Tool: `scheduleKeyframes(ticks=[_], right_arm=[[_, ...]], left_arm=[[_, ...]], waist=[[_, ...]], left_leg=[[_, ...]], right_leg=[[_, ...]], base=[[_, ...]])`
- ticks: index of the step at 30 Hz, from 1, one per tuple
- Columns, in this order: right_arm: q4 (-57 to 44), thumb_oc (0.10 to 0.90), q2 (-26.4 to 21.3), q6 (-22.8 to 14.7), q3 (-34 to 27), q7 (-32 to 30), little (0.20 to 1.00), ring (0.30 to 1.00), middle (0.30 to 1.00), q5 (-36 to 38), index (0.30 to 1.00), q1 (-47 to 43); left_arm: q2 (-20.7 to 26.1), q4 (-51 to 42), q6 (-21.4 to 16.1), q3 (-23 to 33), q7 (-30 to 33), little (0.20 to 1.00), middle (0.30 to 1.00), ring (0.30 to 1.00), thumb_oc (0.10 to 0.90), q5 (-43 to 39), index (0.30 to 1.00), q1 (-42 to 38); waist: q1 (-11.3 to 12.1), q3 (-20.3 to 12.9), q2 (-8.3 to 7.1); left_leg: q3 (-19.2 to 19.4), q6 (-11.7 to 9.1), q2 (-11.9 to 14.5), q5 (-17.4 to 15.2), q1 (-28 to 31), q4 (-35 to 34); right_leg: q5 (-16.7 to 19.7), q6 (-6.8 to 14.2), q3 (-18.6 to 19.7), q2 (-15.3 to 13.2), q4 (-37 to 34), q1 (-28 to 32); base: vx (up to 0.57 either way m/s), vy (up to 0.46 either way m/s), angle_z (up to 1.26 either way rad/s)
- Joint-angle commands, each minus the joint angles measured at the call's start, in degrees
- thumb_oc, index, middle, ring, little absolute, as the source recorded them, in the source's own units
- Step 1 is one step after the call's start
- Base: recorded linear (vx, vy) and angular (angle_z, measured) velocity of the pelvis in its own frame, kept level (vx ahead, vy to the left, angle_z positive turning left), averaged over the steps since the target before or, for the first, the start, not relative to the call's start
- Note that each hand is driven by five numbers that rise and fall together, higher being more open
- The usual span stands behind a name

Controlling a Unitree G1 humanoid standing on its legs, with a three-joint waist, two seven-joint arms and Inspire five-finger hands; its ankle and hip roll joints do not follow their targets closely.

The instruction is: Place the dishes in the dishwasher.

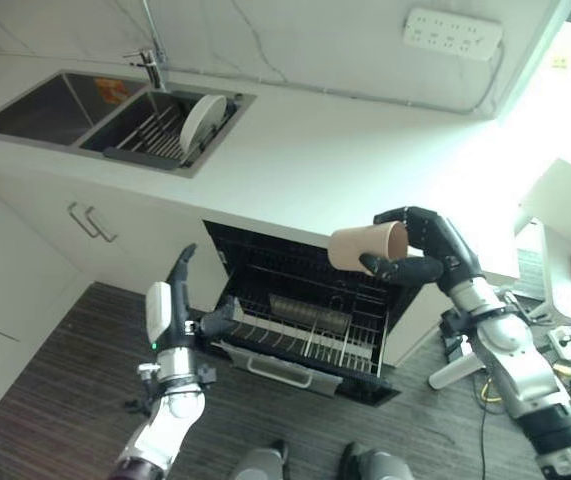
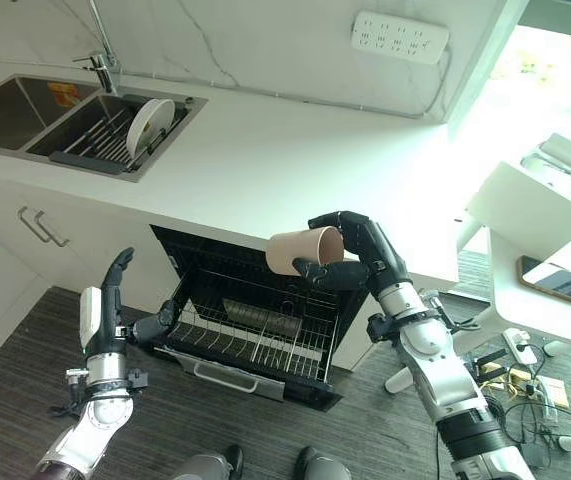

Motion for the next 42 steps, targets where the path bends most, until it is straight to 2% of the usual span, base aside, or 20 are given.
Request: scheduleKeyframes(ticks=[1,7,13,15,19,21,27,34,42], right_arm=[[-4.5,0.400,0.6,-7.1,-0.7,1.0,0.300,0.300,0.300,4.1,0.300,-5.3],[-4.4,0.400,2.8,-1.6,4.2,5.3,0.300,0.300,0.300,3.9,0.300,-5.4],[0.4,0.400,3.8,-1.1,6.9,2.8,0.300,0.300,0.300,-2.4,0.300,-5.3],[2.2,0.400,3.4,-0.5,7.3,2.2,0.300,0.300,0.300,-6.3,0.300,-5.2],[4.3,0.400,2.4,-0.2,8.1,0.9,0.300,0.300,0.300,-8.7,0.300,-5.3],[7.4,0.400,2.4,-0.6,9.0,-2.8,0.300,0.300,0.300,-10.7,0.300,-6.3],[13.4,0.400,2.2,-0.3,9.8,-5.2,0.300,0.300,0.300,-12.0,0.300,-10.7],[21.7,0.400,0.4,-0.2,12.1,-3.6,0.300,0.300,0.300,-13.7,0.300,-19.3],[29.8,0.400,-3.3,-2.2,14.1,-1.7,0.300,0.300,0.300,-13.7,0.300,-25.2]], left_arm=[[2.8,-5.1,-5.2,1.5,2.3,0.900,0.900,0.900,0.800,-0.2,0.900,-2.0],[2.6,-3.4,-5.1,0.8,0.2,0.900,0.900,0.900,0.800,0.3,0.900,-1.4],[2.7,-3.2,-5.4,0.3,-0.5,0.900,0.900,0.900,0.800,1.2,0.900,-0.9],[3.2,-3.8,-5.0,0.3,-1.4,0.900,0.900,0.900,0.800,1.6,0.900,-0.6],[4.5,-5.2,-4.7,0.6,-2.9,0.900,0.900,0.900,0.800,2.3,0.900,0.3],[5.7,-6.4,-5.0,0.3,-4.0,0.900,0.900,0.900,0.800,2.5,0.900,0.5],[7.1,-7.6,-5.6,-1.6,-5.3,0.900,0.900,0.900,0.800,2.3,0.900,-1.8],[9.0,-7.3,-7.2,-6.2,-7.5,0.900,0.900,0.900,0.800,5.5,0.900,-8.1],[12.1,-5.0,-8.8,-10.4,-4.9,0.900,0.900,0.900,0.800,7.9,0.900,-14.6]], waist=[[1.2,-4.6,-1.52],[1.6,-4.7,-1.16],[2.2,-4.5,-0.85],[2.5,-4.2,-0.81],[3.1,-3.4,-0.71],[3.7,-2.0,-0.24],[4.1,0.1,0.83],[3.9,4.7,2.18],[3.0,9.1,3.61]], left_leg=[[3.7,-1.7,3.9,-5.3,-1.4,4.1],[3.3,-2.0,4.0,-4.8,-1.9,4.1],[2.9,-2.1,4.0,-4.5,-2.2,4.1],[2.5,-2.0,3.8,-4.4,-2.6,4.1],[2.1,-1.9,3.6,-4.2,-3.4,4.1],[1.7,-1.9,3.5,-3.5,-5.1,4.1],[1.5,-1.8,3.3,-2.6,-7.7,4.1],[1.3,-1.6,2.9,-1.1,-11.7,4.1],[1.6,-1.1,2.1,-0.5,-14.5,4.1]], right_leg=[[-2.3,6.0,3.8,-1.8,-3.0,3.1],[-2.5,5.7,3.6,-1.4,-3.0,3.1],[-2.4,5.7,3.2,-1.8,-3.0,3.1],[-2.2,5.9,3.0,-2.1,-3.0,2.9],[-1.9,6.2,2.5,-2.6,-3.0,2.6],[-1.2,6.4,1.9,-3.2,-3.0,1.3],[-0.4,6.5,1.6,-3.9,-3.0,-1.2],[1.0,6.8,1.6,-4.3,-3.0,-4.9],[2.5,7.2,2.2,-5.0,-3.0,-8.2]], base=[[-0.01,-0.041,0.02],[0.01,-0.004,0.00],[0.04,0.017,0.00],[0.05,0.022,0.01],[0.04,0.007,0.02],[-0.03,0.018,0.06],[-0.07,0.028,0.18],[-0.13,0.038,0.19],[-0.06,0.078,0.07]])
